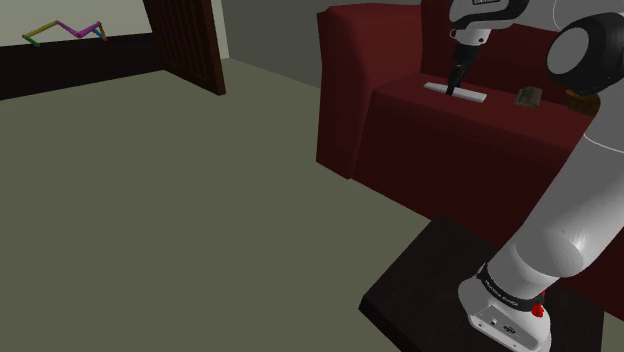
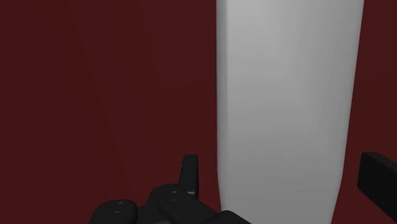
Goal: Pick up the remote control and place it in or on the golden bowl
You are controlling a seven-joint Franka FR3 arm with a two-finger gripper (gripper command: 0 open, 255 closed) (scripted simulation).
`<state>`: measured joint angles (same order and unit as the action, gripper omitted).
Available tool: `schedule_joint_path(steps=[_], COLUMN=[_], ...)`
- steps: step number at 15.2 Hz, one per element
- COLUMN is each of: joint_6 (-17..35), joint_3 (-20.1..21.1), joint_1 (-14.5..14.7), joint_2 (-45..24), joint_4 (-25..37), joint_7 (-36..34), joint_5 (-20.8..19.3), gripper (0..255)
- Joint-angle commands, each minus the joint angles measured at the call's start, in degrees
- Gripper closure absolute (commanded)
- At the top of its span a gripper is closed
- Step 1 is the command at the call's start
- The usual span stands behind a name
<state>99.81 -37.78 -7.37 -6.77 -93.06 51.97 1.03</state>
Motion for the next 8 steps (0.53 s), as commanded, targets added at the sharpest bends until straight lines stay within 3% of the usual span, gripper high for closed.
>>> schedule_joint_path(steps=[1, 3, 4, 8], joint_6=[0.0, 0.0, 0.0, 0.0], joint_3=[0.0, 0.0, 0.0, 0.0], joint_1=[0.0, 0.0, 0.0, 0.0], joint_2=[0.0, 0.0, 0.0, 0.0], joint_4=[0.0, 0.0, 0.0, 0.0], joint_7=[0.0, 0.0, 0.0, 0.0], joint_5=[0.0, 0.0, 0.0, 0.0], gripper=[0, 0, 255, 255])
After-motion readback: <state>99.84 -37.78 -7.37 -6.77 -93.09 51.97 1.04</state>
